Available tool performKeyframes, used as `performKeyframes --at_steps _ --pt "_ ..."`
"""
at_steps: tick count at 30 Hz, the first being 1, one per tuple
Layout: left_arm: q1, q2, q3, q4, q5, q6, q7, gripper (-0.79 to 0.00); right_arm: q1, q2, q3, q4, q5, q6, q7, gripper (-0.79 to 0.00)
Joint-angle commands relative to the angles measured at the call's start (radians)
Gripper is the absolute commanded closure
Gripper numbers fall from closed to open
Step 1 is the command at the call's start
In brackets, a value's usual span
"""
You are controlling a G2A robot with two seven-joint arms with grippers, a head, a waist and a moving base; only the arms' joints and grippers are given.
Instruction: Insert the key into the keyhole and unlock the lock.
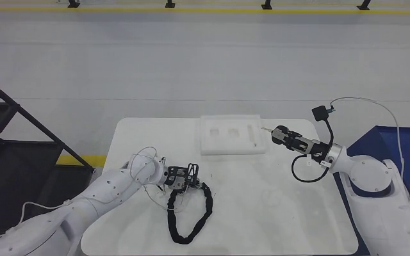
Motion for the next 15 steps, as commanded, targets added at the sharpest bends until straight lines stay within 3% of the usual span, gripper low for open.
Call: performKeyframes --at_steps 1,7,15 --pt "-0.004 -0.004 -0.006 0.001 -0.003 -0.015 0.004 0.000 0.000 0.000 0.000 0.000 0.000 0.000 0.000 0.000" --pt "-0.020 0.004 -0.049 -0.021 -0.041 -0.085 0.039 0.000 0.000 0.000 0.000 0.000 0.000 0.000 0.000 0.000" --pt "-0.022 0.056 -0.148 -0.124 -0.128 -0.142 0.093 0.000 0.000 0.000 0.000 0.000 0.000 0.000 0.000 0.000"
